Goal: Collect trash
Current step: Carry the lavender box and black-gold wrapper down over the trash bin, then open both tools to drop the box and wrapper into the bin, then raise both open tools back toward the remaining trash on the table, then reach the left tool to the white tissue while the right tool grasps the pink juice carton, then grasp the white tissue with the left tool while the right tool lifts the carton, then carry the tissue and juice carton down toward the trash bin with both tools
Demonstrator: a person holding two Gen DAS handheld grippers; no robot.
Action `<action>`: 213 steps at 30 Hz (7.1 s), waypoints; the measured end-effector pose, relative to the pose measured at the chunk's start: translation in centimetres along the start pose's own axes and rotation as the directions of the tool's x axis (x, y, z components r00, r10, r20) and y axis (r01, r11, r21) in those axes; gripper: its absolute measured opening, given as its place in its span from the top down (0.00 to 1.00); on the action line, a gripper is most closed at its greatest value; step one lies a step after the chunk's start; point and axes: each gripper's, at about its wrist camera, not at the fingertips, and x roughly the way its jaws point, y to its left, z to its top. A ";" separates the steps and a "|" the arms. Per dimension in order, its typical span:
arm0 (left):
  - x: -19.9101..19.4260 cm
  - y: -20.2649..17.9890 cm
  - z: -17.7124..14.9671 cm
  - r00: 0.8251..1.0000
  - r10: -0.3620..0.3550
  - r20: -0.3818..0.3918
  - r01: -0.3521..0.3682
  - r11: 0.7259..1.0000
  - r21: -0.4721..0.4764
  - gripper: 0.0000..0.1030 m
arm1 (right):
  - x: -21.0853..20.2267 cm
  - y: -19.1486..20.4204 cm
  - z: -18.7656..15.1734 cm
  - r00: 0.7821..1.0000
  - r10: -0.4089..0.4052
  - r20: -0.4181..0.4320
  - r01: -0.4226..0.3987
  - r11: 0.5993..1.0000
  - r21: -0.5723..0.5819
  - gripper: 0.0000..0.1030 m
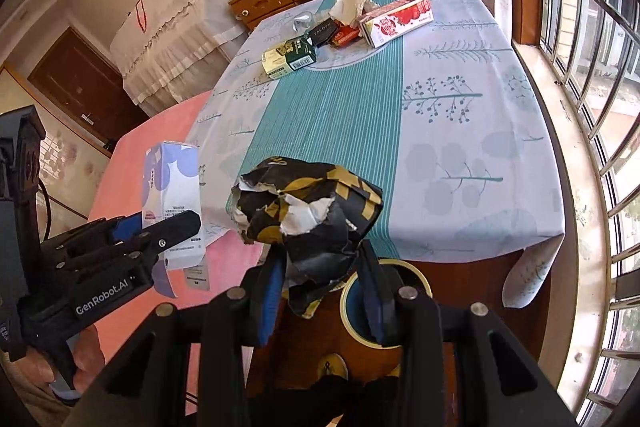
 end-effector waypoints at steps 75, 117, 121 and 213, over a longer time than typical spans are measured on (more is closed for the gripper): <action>9.1 4.3 -7.4 0.990 -0.134 -0.047 0.138 0.984 0.109 0.19 | 10.4 0.0 -9.4 0.956 -0.272 -0.110 0.292 0.924 0.246 0.52; -5.8 7.0 14.1 0.951 -0.064 0.302 0.046 0.997 0.067 0.19 | -1.7 4.5 16.1 0.938 -0.292 0.186 0.288 0.956 0.049 0.52; -1.6 5.5 19.4 0.964 -0.030 0.265 0.031 1.000 0.002 0.19 | 2.0 -0.6 21.8 0.967 -0.234 0.098 0.225 0.969 0.102 0.52; 5.4 5.4 15.4 0.991 -0.133 0.034 0.137 0.959 -0.246 0.87 | 13.0 -0.8 20.8 0.904 -0.204 -0.376 0.163 0.977 -0.140 0.56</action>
